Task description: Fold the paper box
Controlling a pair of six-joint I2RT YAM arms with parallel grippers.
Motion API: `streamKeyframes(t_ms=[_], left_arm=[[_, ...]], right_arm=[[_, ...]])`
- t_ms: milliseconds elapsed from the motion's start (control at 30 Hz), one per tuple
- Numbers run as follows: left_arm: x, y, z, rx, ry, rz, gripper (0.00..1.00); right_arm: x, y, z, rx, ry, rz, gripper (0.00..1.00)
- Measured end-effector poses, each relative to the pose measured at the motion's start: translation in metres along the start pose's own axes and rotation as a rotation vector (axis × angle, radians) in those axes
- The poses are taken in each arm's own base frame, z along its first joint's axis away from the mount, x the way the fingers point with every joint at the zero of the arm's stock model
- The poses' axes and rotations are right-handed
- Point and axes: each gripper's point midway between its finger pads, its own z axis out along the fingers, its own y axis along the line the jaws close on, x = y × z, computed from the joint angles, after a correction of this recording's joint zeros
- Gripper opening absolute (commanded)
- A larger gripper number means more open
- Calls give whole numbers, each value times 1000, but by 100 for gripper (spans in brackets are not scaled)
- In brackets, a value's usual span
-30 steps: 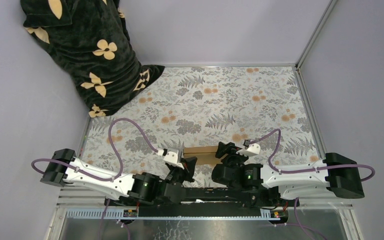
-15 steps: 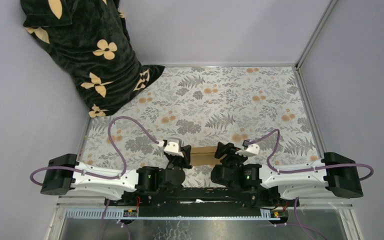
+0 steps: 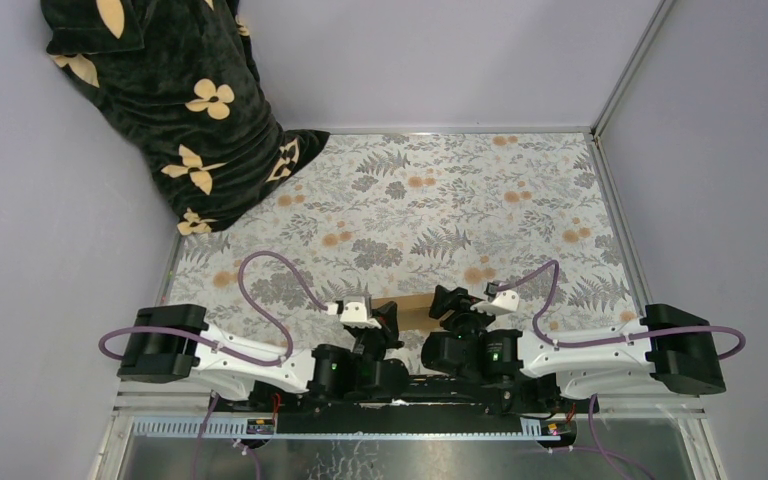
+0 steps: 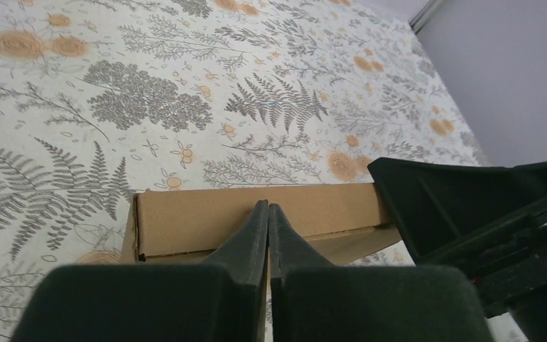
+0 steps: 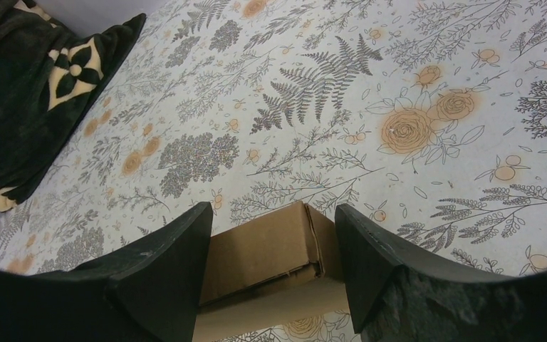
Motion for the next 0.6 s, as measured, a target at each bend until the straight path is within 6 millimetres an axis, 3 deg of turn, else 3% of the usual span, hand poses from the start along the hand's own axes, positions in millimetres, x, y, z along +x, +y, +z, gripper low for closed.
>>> streamKeyframes(t_ms=[333, 600], left_arm=[[2, 2, 0, -1, 1, -150, 5], [1, 2, 10, -33, -38, -154, 5]], right_arm=[[-8, -6, -18, -56, 128, -19, 76], [-43, -27, -33, -159, 167, -29, 69]])
